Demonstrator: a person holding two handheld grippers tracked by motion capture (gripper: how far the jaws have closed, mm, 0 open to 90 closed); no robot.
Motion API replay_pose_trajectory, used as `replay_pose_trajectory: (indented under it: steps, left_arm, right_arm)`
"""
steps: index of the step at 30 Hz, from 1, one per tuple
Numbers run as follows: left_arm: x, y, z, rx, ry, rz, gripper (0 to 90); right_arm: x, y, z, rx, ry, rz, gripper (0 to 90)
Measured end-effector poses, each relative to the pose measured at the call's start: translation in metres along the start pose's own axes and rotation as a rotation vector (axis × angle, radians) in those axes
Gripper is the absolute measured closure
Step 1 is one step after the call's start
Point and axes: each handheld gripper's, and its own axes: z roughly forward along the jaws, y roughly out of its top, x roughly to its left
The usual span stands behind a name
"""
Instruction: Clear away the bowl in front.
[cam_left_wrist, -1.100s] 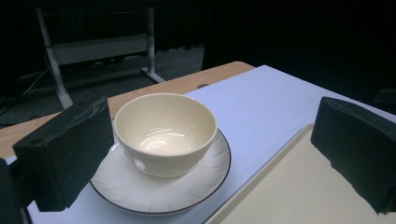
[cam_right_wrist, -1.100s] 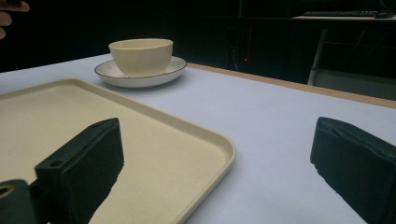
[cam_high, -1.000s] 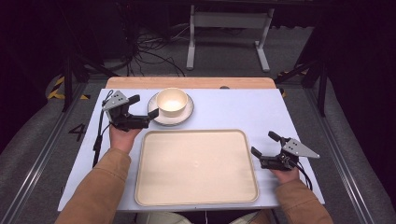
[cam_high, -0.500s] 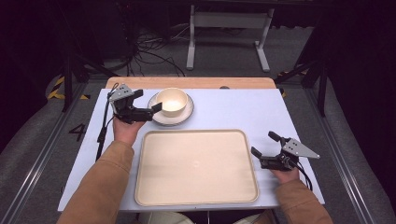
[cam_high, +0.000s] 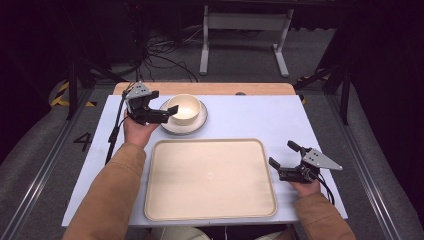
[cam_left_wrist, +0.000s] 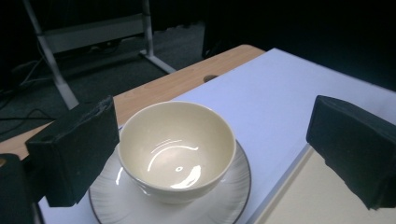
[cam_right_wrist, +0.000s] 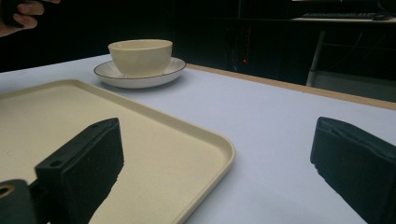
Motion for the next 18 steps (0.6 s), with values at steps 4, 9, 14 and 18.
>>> replay_pose_trajectory:
  steps: [4,9,14,18]
  left_arm:
    - [0.003,0.005,0.004,0.038,-0.017,0.017,7.6]
    - [0.002,0.015,0.009,0.081,-0.01,0.07,8.0]
    - [0.004,0.023,0.02,0.182,-0.062,0.131,6.7]
    - [0.004,0.026,0.028,0.24,-0.064,0.163,6.2]
  right_arm:
    - [0.0,0.0,0.0,0.0,-0.001,0.0,3.1]
    - [0.0,0.0,0.0,-0.001,-0.002,0.003,3.1]
    - [0.0,0.0,0.0,-0.002,-0.003,0.004,3.1]
    - [0.0,0.0,0.0,-0.003,-0.004,0.006,3.1]
